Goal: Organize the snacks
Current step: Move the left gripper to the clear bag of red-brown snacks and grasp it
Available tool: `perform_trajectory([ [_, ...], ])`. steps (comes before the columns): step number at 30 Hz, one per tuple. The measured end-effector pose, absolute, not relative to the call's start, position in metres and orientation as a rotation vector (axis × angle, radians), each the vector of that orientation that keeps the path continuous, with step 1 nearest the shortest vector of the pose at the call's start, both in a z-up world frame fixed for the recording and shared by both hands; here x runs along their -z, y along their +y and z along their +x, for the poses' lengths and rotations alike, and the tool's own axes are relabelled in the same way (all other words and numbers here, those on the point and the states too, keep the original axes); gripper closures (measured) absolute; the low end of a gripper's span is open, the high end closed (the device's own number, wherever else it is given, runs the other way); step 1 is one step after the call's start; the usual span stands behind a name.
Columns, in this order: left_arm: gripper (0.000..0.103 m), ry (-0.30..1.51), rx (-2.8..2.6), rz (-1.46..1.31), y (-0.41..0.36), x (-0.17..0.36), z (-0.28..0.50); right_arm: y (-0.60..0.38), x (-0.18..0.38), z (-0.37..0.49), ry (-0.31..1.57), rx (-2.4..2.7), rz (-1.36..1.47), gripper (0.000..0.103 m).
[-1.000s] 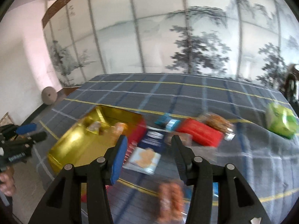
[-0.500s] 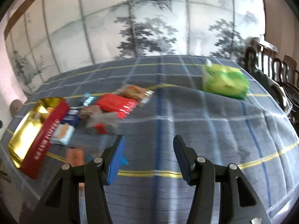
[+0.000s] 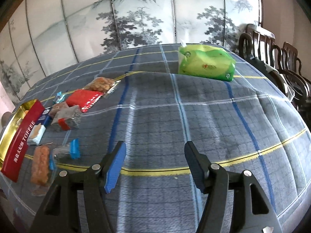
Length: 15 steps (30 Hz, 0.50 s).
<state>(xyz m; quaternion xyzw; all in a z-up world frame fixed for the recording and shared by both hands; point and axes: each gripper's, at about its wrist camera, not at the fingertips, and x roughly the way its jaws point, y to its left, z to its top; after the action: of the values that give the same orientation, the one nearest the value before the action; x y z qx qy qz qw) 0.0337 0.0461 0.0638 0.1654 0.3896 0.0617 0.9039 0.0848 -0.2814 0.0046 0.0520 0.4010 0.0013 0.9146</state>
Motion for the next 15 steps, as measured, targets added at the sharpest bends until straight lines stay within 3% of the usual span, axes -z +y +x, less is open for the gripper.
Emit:
perform_trajectory([
  [6,0.05,0.881,-0.035,0.334,0.012,-0.052,0.043,-0.298,-0.005,0.091,0.832,0.011,0.147,0.033],
  [15,0.05,1.186,0.218,0.181,-0.039,-0.01,0.075,-0.316,-0.003,0.097,0.828,-0.026,0.224,0.032],
])
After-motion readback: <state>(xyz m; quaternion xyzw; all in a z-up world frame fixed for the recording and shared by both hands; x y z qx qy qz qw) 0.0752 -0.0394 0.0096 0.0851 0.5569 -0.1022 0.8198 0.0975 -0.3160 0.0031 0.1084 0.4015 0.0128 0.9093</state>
